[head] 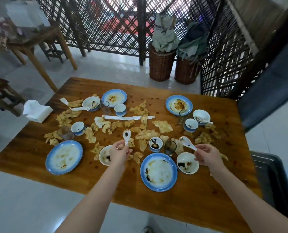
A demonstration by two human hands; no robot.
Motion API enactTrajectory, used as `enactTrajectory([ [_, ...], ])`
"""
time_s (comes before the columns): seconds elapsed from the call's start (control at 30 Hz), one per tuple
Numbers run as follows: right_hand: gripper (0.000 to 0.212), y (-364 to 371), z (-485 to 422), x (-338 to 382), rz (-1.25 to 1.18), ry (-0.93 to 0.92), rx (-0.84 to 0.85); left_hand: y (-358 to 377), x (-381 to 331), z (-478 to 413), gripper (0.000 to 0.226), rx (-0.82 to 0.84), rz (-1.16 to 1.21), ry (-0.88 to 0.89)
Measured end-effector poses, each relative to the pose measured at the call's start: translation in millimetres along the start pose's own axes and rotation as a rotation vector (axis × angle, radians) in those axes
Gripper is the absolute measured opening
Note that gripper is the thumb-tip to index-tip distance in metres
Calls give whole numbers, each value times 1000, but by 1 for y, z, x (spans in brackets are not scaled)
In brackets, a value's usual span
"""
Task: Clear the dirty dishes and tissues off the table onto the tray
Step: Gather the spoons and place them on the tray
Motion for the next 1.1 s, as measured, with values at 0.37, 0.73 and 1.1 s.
enactTrajectory([
  [0.37,11,-154,14,-66,-186,92,-147,179,27,100,28,397,-125,3],
  [0.73,10,-358,14,-189,-324,144,-158,340,142,247,32,452,-225,-109],
  [1.1,12,-454,6,-287,-390,249,-202,456,232,323,28,612,-347,-164],
])
Point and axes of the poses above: each hand's wrist, its own z-axis away from the middle knuckle, its own y-axis out of the palm, x = y × z, the point moved 6 cm from there along -z, towards the middle knuckle
